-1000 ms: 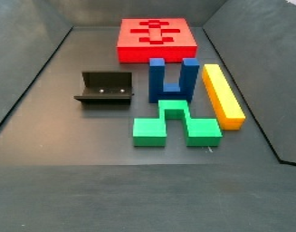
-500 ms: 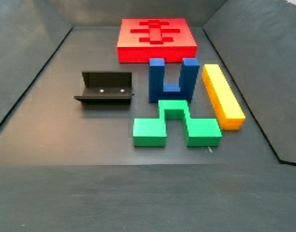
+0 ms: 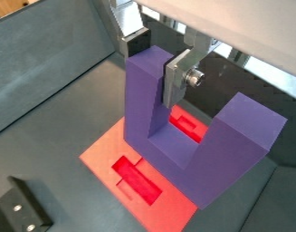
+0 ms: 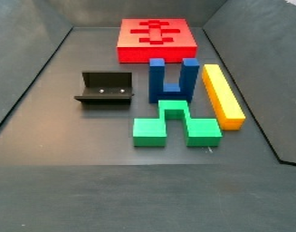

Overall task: Pick up the purple object. Move up. Place the purple object on the fixture. Regrasp the purple object. Move to above the board. Insert the purple object.
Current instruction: Insert the purple object.

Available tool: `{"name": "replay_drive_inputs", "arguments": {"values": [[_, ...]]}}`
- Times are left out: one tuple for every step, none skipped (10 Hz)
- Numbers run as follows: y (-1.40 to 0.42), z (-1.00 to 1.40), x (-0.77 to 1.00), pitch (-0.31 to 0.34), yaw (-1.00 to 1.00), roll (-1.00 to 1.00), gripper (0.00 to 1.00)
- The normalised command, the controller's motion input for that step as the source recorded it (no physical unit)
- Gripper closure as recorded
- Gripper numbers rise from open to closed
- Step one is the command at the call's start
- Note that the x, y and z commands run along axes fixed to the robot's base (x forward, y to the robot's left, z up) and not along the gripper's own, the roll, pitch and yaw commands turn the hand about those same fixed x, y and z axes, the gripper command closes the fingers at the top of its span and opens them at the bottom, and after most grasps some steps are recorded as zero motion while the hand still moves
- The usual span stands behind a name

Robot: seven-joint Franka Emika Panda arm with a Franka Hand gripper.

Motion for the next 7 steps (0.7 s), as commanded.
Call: {"name": "replay_drive_inputs", "arguments": {"values": [[0.00, -0.31, 0.12, -0.143, 0.13, -0.01, 1.00], [0.00, -0.29, 0.17, -0.144, 0.15, -0.04, 1.00], [0.00, -0.35, 0.18, -0.190, 0.13, -0.05, 1.00], [0.00, -0.43, 0.14, -0.219, 0.14, -0.11, 1.00], [-0.02, -0.46, 0.05, -0.199, 0.17, -0.17, 1.00], [-0.11, -0.45, 0.00, -0.160, 0.22, -0.25, 1.00], [-0.15, -0.36, 0.00, -0.154, 0.25, -0.29, 1.00]]}}
